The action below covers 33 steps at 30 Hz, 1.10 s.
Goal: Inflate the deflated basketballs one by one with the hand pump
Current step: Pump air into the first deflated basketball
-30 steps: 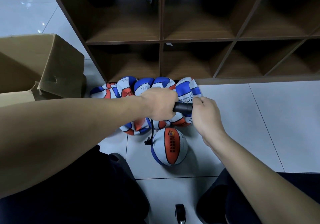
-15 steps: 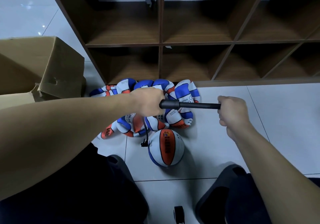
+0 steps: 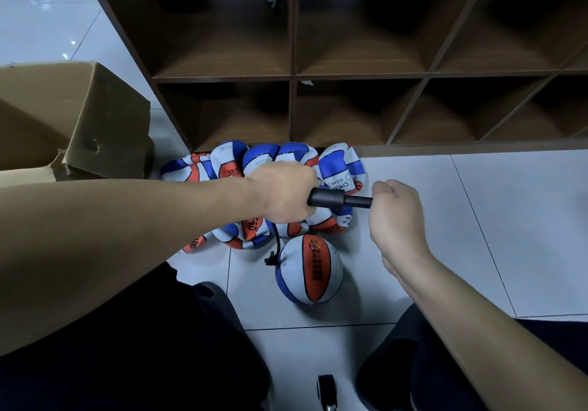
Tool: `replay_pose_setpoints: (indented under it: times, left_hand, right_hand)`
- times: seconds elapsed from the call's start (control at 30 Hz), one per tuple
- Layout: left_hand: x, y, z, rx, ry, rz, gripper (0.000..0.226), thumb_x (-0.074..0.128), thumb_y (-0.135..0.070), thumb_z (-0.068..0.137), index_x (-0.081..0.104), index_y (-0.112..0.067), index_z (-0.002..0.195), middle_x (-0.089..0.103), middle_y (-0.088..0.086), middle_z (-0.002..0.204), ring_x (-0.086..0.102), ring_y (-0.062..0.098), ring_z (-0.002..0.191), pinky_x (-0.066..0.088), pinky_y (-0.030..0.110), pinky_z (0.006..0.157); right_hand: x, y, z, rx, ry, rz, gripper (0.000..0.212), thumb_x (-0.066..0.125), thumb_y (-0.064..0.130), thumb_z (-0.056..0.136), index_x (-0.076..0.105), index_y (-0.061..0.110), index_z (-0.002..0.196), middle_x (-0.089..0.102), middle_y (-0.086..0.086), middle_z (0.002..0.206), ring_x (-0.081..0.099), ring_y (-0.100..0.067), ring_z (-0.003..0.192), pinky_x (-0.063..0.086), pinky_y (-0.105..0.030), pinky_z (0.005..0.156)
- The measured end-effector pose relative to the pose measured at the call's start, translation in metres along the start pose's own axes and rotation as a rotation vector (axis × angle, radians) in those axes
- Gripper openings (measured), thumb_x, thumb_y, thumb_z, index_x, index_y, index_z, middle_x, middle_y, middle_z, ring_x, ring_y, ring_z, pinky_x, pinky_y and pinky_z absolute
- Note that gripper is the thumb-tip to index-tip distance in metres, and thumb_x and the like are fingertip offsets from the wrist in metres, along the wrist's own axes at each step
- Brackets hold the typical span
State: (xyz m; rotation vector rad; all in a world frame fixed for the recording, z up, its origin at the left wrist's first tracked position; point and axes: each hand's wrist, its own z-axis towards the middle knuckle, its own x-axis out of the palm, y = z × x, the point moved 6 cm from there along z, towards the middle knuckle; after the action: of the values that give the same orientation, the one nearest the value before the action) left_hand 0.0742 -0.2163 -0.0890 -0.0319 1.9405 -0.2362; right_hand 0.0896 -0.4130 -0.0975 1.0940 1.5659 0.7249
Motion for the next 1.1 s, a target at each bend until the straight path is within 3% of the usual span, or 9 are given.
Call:
replay_pose_setpoints:
  times: [0.1, 0.23, 0.37, 0.47, 0.57, 0.7, 0.8, 0.97, 1.1]
  left_hand:
    - [-0.005, -0.007, -0.002, 0.025, -0.018, 0.033, 0.015, 0.061, -0.030, 0.091, 0.062, -0.025, 0.077, 0.062, -0.002, 0.067, 0.060, 0.022, 0.060, 0.055, 0.035, 0.057]
    - [-0.006, -0.015, -0.003, 0.048, -0.018, 0.062, 0.015, 0.062, -0.031, 0.088, 0.060, -0.024, 0.075, 0.061, -0.003, 0.064, 0.062, 0.022, 0.059, 0.061, 0.039, 0.064]
    - [-0.005, -0.019, -0.004, 0.059, -0.024, 0.052, 0.015, 0.063, -0.029, 0.088, 0.058, -0.024, 0.074, 0.061, -0.002, 0.065, 0.064, 0.023, 0.062, 0.058, 0.036, 0.059]
    - [-0.006, -0.016, -0.001, 0.047, -0.048, 0.020, 0.017, 0.063, -0.028, 0.089, 0.058, -0.023, 0.073, 0.059, -0.002, 0.063, 0.060, 0.022, 0.059, 0.051, 0.034, 0.054]
    - [-0.007, -0.012, 0.003, 0.045, -0.064, -0.058, 0.018, 0.063, -0.031, 0.090, 0.060, -0.023, 0.073, 0.062, -0.001, 0.065, 0.063, 0.024, 0.061, 0.056, 0.040, 0.058]
    - [-0.003, 0.008, 0.006, -0.001, -0.013, -0.070, 0.018, 0.062, -0.028, 0.090, 0.061, -0.021, 0.072, 0.060, -0.001, 0.062, 0.057, 0.022, 0.054, 0.049, 0.036, 0.052]
    - [0.005, 0.031, 0.005, -0.033, 0.075, -0.112, 0.021, 0.065, -0.027, 0.090, 0.059, -0.020, 0.071, 0.053, -0.002, 0.057, 0.049, 0.019, 0.049, 0.041, 0.032, 0.051]
    - [0.016, 0.042, 0.006, -0.045, 0.174, -0.158, 0.021, 0.069, -0.030, 0.092, 0.062, -0.018, 0.076, 0.056, 0.001, 0.060, 0.052, 0.019, 0.051, 0.046, 0.035, 0.054]
    - [0.014, 0.040, 0.007, -0.058, 0.131, -0.084, 0.017, 0.067, -0.029, 0.091, 0.065, -0.018, 0.079, 0.058, 0.002, 0.062, 0.053, 0.020, 0.052, 0.047, 0.035, 0.053]
  right_hand:
    - [0.008, 0.000, -0.007, -0.032, 0.009, 0.014, 0.044, 0.045, 0.019, 0.105, 0.036, 0.024, 0.063, 0.036, 0.011, 0.053, 0.033, -0.021, 0.057, 0.026, -0.032, 0.056]
    - [0.019, 0.000, -0.011, -0.037, 0.041, 0.030, 0.045, 0.044, 0.041, 0.109, 0.048, 0.020, 0.070, 0.052, -0.002, 0.066, 0.043, -0.024, 0.060, 0.034, -0.035, 0.061]
    - [0.024, -0.002, -0.012, -0.040, 0.071, 0.010, 0.046, 0.043, 0.048, 0.107, 0.057, 0.016, 0.078, 0.067, -0.013, 0.079, 0.049, -0.026, 0.063, 0.037, -0.034, 0.061]
    - [0.020, 0.006, -0.006, -0.056, 0.115, -0.013, 0.048, 0.046, 0.050, 0.108, 0.049, 0.016, 0.074, 0.053, -0.002, 0.067, 0.044, -0.023, 0.061, 0.035, -0.035, 0.059]
    - [0.016, 0.010, 0.006, -0.038, 0.158, -0.025, 0.042, 0.056, 0.044, 0.104, 0.045, 0.019, 0.072, 0.042, 0.004, 0.055, 0.038, -0.018, 0.050, 0.031, -0.030, 0.052]
    - [-0.014, -0.002, 0.032, 0.094, 0.035, 0.020, 0.035, 0.060, 0.020, 0.089, 0.036, 0.021, 0.064, 0.029, 0.002, 0.056, 0.025, -0.024, 0.058, 0.019, -0.034, 0.053]
    - [-0.035, -0.013, 0.044, 0.205, -0.017, 0.093, 0.032, 0.062, 0.021, 0.087, 0.035, 0.022, 0.070, 0.025, -0.002, 0.062, 0.019, -0.024, 0.058, 0.016, -0.033, 0.051]
    - [-0.027, -0.014, 0.045, 0.119, -0.008, 0.085, 0.035, 0.060, 0.024, 0.091, 0.030, 0.022, 0.072, 0.022, -0.005, 0.070, 0.019, -0.025, 0.064, 0.017, -0.034, 0.053]
    - [-0.013, -0.012, 0.033, 0.072, -0.027, 0.049, 0.041, 0.057, 0.026, 0.092, 0.027, 0.023, 0.064, 0.024, 0.005, 0.058, 0.024, -0.025, 0.068, 0.023, -0.042, 0.062]
